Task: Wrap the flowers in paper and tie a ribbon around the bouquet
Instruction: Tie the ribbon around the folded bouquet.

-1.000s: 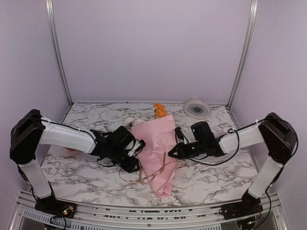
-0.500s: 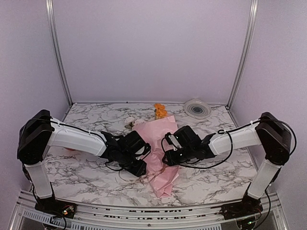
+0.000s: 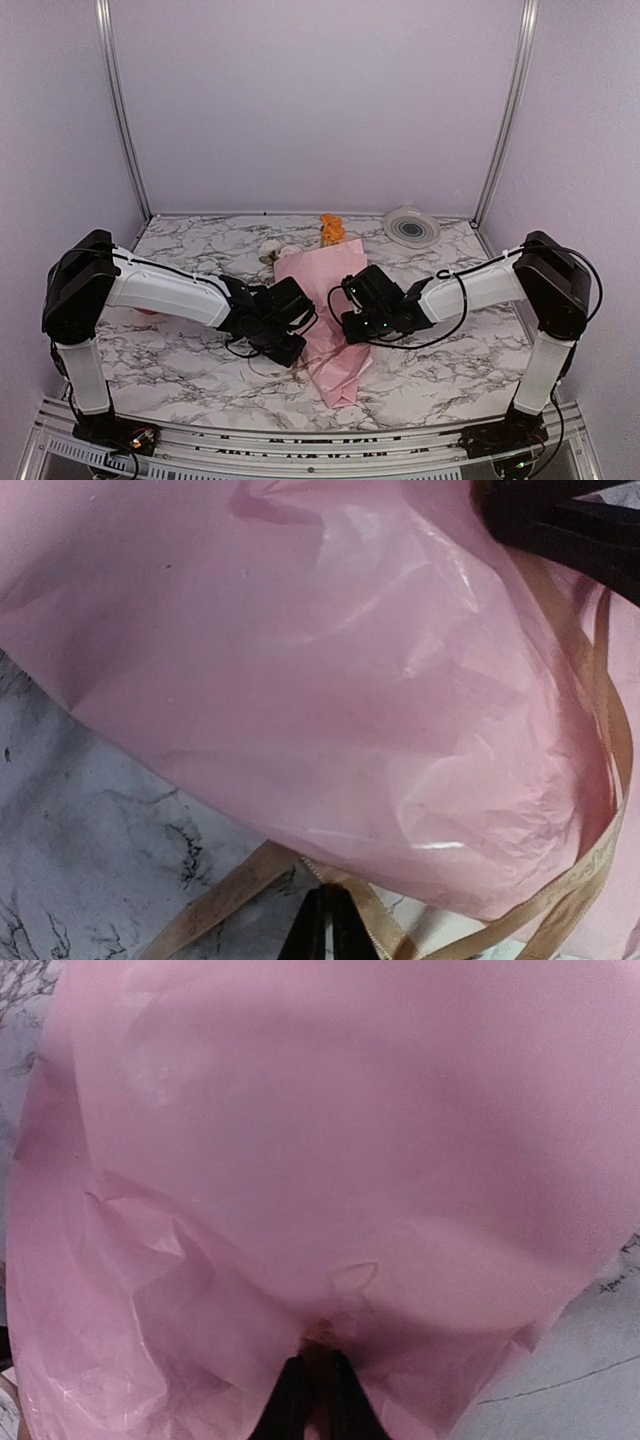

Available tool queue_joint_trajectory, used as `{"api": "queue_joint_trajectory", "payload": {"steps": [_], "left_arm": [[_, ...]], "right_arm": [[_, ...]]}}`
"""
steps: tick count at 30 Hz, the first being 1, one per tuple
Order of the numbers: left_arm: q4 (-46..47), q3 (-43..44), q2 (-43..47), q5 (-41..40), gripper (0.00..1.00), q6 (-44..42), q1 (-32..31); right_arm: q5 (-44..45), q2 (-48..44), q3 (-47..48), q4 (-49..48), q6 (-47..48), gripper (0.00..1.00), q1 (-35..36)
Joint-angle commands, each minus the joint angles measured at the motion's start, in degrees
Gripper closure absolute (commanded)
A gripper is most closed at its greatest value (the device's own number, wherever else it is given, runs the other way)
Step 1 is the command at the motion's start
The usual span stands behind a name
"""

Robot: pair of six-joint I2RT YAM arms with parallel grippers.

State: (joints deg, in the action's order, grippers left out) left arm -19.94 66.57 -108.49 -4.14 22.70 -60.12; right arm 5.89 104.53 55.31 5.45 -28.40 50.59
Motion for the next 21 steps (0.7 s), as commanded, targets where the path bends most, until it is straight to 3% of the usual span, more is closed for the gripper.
{"api": "queue_joint_trajectory", "payload": {"steps": [1,14,19,21], "left_arm": [[-2.4,-1.8,-1.7,0.6,1.0,-0.1,-0.4],[2.4,-5.7,5.1,0.5,1.0,0.7,1.5],[5.9,-5.8,4.7,5.9,0.64,1.5,1.7],[6.4,-5.7,3.9,8.2,0.61,1.0,1.5]], "right_arm": [[2.3,1.2,-0.5,3.4,-1.4,1.0,0.2],[-8.3,-5.2,-3.9,-5.9,-1.7,1.0,-2.0],[-9.6,-7.2,-5.8,-8.6,-2.5,1.0,-4.3],[-11.3,-7.5,-7.1,-10.1,-3.4,1.0,-5.6]]}}
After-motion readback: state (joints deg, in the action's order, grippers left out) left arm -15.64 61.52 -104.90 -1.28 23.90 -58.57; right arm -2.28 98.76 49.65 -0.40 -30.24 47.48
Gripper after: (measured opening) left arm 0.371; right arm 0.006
